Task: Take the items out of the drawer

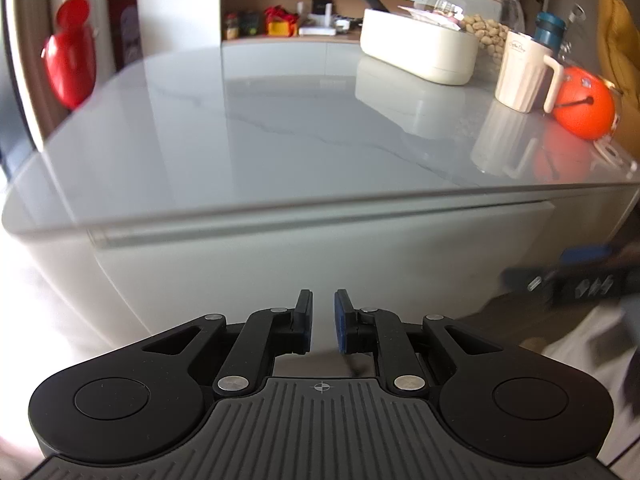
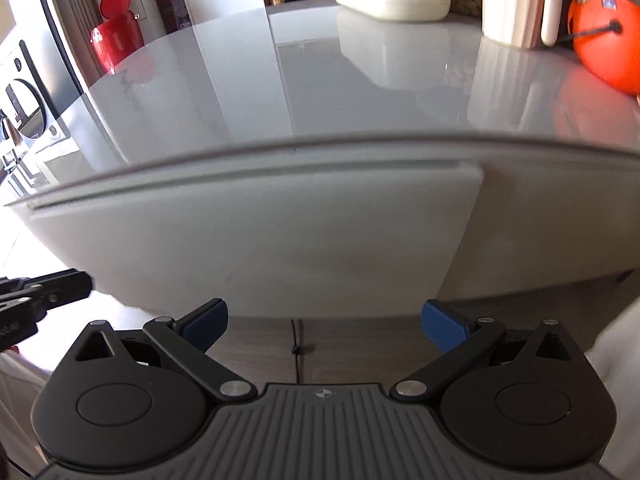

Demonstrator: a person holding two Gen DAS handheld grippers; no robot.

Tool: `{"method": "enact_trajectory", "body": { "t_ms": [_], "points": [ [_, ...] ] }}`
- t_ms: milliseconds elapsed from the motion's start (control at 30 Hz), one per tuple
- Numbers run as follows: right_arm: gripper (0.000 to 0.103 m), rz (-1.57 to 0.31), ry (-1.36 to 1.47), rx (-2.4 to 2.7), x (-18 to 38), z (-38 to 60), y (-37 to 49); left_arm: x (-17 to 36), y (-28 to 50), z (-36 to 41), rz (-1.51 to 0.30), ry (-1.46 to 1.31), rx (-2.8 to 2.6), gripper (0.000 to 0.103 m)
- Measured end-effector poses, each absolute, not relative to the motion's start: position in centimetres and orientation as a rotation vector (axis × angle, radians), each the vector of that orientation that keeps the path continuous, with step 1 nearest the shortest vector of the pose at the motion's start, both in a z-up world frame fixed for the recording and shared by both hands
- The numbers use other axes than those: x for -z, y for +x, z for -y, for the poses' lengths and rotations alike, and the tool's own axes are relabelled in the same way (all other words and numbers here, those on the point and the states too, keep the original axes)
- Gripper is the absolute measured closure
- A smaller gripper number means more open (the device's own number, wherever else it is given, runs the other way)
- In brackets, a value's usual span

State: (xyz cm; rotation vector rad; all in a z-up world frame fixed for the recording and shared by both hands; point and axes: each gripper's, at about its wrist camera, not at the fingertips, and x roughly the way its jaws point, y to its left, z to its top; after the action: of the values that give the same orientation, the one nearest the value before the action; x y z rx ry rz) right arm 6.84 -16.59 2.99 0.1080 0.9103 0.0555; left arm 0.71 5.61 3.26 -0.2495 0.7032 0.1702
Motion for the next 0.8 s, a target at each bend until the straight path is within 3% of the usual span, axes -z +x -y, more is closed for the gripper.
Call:
{"method": "enact_trajectory", "body": {
  "t_ms": [333,800],
  "points": [
    [0.000,-0.863,0.081,-0.102,-4.3,21.6,11.7,-3.6,0.0,-14.2,-0.658,-0.465,-0.328,0.087],
    [0.000,-0.825,0.133,-0.070,-3.4,22.7,11.9,-3.0,0.3,-13.7,-0.685,-0.451,-0.305,0.087]
  ]
}}
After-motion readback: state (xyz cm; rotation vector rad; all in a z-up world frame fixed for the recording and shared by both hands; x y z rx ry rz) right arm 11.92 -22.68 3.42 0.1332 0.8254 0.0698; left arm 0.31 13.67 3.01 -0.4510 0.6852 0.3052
